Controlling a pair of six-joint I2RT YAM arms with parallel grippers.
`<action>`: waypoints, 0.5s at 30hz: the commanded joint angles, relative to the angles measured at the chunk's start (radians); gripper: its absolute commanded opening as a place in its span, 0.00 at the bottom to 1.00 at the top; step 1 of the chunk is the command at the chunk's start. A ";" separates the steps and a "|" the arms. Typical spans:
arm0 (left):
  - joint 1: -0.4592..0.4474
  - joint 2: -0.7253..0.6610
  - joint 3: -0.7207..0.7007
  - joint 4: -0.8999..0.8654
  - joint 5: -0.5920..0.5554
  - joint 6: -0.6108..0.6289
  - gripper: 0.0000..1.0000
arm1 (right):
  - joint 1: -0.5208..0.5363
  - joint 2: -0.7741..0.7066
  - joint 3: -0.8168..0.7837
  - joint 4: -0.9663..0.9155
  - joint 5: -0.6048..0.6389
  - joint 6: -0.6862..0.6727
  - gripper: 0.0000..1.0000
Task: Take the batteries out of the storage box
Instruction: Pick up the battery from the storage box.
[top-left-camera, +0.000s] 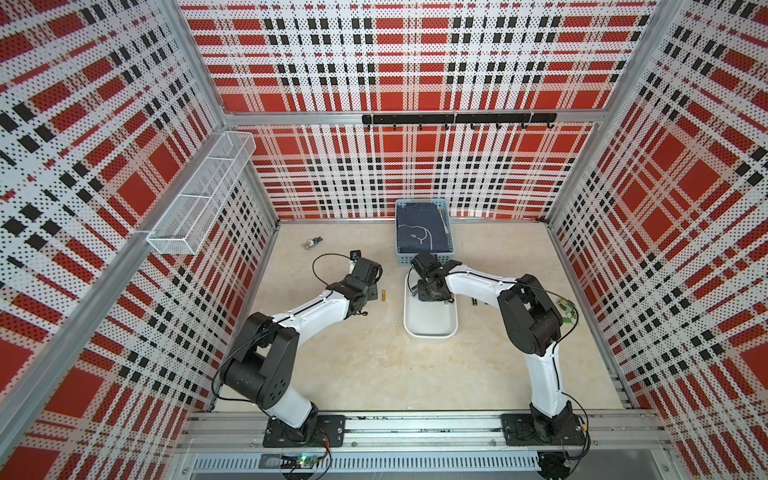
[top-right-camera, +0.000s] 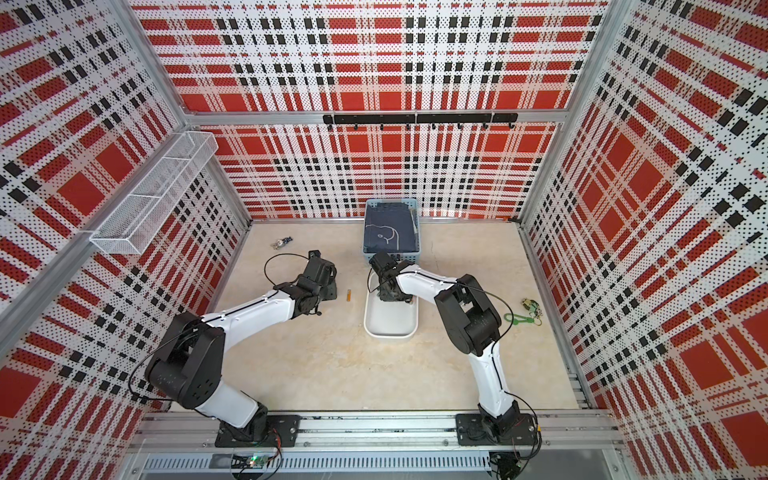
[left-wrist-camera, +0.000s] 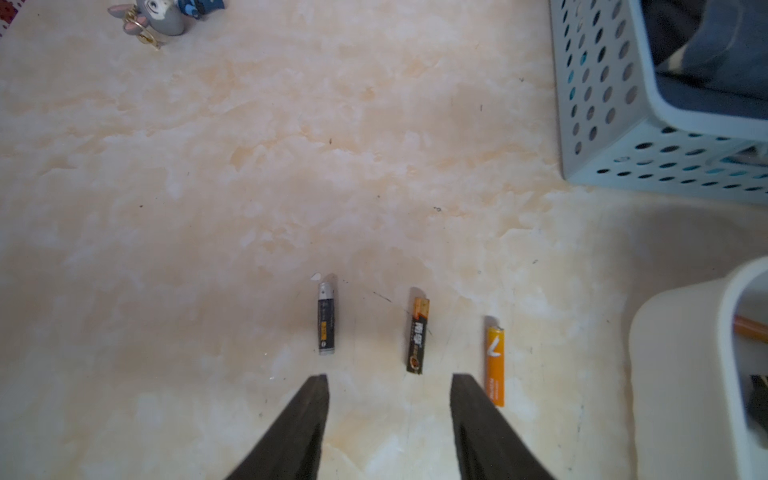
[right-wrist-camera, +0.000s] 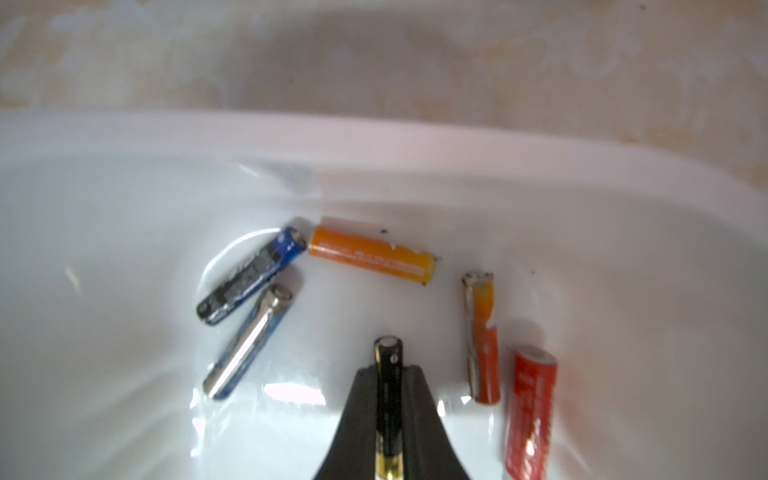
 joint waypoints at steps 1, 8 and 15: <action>-0.026 -0.064 -0.010 0.058 -0.037 -0.006 0.54 | -0.007 -0.134 -0.016 -0.027 -0.061 -0.022 0.00; -0.075 -0.153 -0.054 0.142 -0.066 -0.007 0.54 | -0.040 -0.392 -0.180 -0.016 -0.060 -0.013 0.00; -0.103 -0.171 -0.074 0.230 -0.019 -0.005 0.53 | -0.131 -0.698 -0.512 -0.025 0.002 -0.014 0.00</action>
